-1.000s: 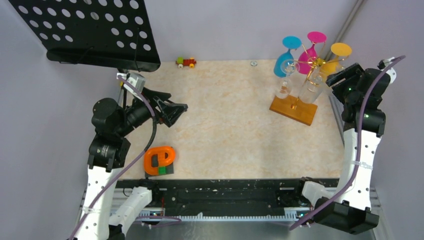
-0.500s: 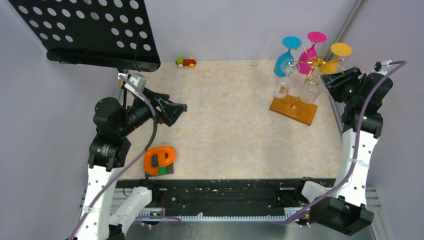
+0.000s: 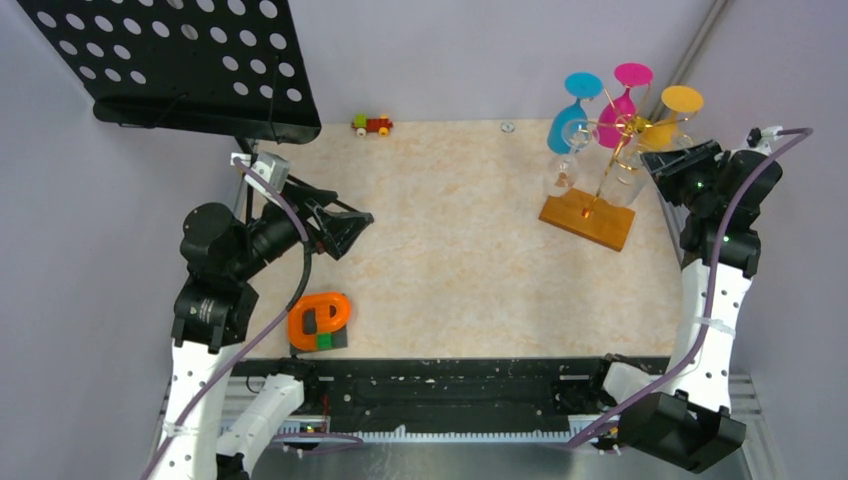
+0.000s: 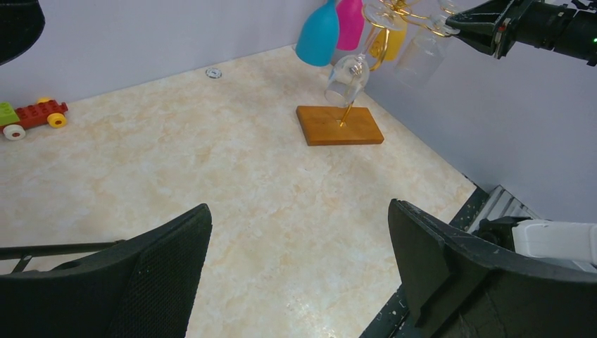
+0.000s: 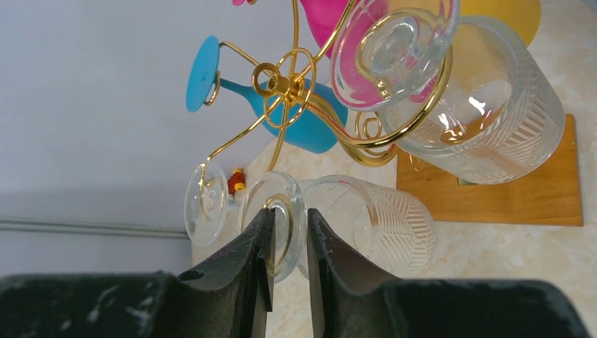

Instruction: Take the wine glass off the wine glass rack

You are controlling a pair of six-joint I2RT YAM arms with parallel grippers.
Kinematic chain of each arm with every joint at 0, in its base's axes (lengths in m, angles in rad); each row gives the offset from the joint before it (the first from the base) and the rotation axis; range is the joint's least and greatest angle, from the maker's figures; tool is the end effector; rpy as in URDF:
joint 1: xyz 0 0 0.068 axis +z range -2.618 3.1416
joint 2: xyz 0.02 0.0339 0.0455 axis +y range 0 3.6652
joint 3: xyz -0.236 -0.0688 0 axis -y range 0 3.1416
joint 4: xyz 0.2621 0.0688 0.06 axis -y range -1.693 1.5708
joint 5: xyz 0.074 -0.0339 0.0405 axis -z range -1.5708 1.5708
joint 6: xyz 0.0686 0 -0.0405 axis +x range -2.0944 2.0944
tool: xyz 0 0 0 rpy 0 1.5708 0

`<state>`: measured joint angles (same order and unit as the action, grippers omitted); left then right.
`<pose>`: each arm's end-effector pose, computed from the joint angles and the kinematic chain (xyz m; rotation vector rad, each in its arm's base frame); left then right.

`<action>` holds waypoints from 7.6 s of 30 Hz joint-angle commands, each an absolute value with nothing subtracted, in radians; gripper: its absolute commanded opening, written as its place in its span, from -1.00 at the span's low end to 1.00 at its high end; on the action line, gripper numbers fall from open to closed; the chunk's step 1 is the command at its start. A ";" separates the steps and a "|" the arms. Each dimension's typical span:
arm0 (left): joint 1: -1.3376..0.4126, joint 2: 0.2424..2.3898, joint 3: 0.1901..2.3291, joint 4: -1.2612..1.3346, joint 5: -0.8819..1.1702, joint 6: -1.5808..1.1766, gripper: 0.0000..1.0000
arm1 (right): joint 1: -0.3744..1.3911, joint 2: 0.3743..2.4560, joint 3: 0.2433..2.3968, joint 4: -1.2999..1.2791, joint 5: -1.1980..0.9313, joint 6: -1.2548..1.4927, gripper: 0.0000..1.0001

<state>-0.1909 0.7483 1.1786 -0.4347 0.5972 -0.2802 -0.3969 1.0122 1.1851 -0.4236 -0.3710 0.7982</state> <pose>0.1802 -0.0741 0.4374 0.4094 1.5855 -0.8324 0.2645 -0.0839 0.3836 0.8087 1.6619 0.6193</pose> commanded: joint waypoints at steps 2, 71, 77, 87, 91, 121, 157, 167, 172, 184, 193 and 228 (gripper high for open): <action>-0.197 0.737 1.211 -0.425 0.587 -0.259 0.97 | -0.407 0.997 1.189 -0.413 -0.350 0.779 -0.65; -0.196 0.790 1.255 -0.495 0.503 -0.262 0.97 | -0.406 0.971 1.034 0.047 -0.503 1.224 -1.00; -0.197 0.792 1.258 -0.494 0.503 -0.264 0.97 | -0.406 0.993 1.048 0.046 -0.446 1.212 -1.00; -0.196 0.792 1.259 -0.501 0.502 -0.263 0.97 | -0.406 0.969 1.029 0.097 -0.311 1.212 -1.00; -0.197 0.791 1.259 -0.505 0.494 -0.262 0.98 | -0.406 0.930 1.048 0.022 -0.227 1.194 -1.00; -0.197 0.865 1.234 -0.483 0.566 -0.402 0.89 | -0.373 0.679 1.150 -0.408 -0.310 1.239 -1.00; -0.744 1.277 1.014 0.765 0.438 -1.341 0.84 | 0.067 0.670 0.686 0.851 -0.451 1.964 -1.00; -0.803 1.400 1.102 0.959 0.474 -1.506 0.48 | 0.069 0.663 0.644 0.929 -0.496 2.076 -1.00; -0.818 1.412 1.116 0.995 0.479 -1.509 0.32 | 0.069 0.655 0.619 0.931 -0.512 2.106 -1.00; -0.862 1.453 1.186 1.136 0.545 -1.534 -0.26 | 0.070 0.639 0.559 0.887 -0.523 2.130 -1.00; -0.864 1.454 1.183 1.240 0.555 -1.541 -1.00 | 0.071 0.636 0.571 0.838 -0.560 2.079 -0.87; -0.861 1.449 1.567 -0.708 -0.159 -0.200 -1.00 | 0.070 0.498 0.952 -0.518 -0.263 0.913 0.44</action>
<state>-0.8600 1.3430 1.4578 -0.5098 0.0273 -0.3740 0.0628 0.5026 0.9173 -0.4141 -0.2993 1.0119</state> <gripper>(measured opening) 0.143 0.727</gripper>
